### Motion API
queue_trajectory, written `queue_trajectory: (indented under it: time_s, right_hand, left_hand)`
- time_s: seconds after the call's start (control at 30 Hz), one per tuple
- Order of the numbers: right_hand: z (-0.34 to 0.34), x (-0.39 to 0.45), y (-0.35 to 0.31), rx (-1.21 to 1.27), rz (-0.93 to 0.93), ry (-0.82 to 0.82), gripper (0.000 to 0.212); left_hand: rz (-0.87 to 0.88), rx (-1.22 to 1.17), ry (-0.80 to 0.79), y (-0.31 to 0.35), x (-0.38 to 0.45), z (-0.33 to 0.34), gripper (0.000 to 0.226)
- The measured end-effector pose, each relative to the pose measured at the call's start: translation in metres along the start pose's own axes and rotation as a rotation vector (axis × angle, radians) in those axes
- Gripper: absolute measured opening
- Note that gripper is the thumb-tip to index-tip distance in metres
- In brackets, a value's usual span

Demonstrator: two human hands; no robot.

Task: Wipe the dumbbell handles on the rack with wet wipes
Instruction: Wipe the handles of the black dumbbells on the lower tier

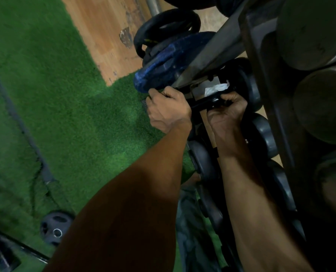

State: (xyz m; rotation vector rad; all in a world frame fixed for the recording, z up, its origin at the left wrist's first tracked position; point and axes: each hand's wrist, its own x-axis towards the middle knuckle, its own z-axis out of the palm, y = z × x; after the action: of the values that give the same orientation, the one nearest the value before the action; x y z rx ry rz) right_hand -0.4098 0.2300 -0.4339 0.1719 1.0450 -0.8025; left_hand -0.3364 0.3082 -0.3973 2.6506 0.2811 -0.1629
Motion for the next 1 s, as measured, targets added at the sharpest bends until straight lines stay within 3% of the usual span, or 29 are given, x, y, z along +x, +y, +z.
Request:
queue_trajectory:
  time_s: [0.1,0.33,0.57,0.73,1.0]
  right_hand:
    - [0.002,-0.005,-0.001,-0.004,0.022,-0.011,0.05]
    - [0.003,-0.017,0.009,-0.128,-0.141,0.228,0.016]
    - [-0.005,-0.03,0.033,-0.324,-0.459,0.327,0.044]
    - [-0.016,-0.042,0.039,-0.45,-0.582,0.382,0.047]
    - [-0.039,-0.056,0.047,-0.971,-0.774,0.112,0.059]
  left_hand:
    - [0.002,-0.007,-0.002,0.001,0.0,0.0,0.028]
    - [0.015,-0.011,0.003,0.0,0.0,0.002,0.03]
    - [0.009,-0.008,-0.007,0.0,0.0,0.001,0.029]
    - [-0.002,-0.02,-0.01,0.0,0.0,0.002,0.037]
    - [-0.006,-0.014,0.003,0.001,0.001,0.001,0.037]
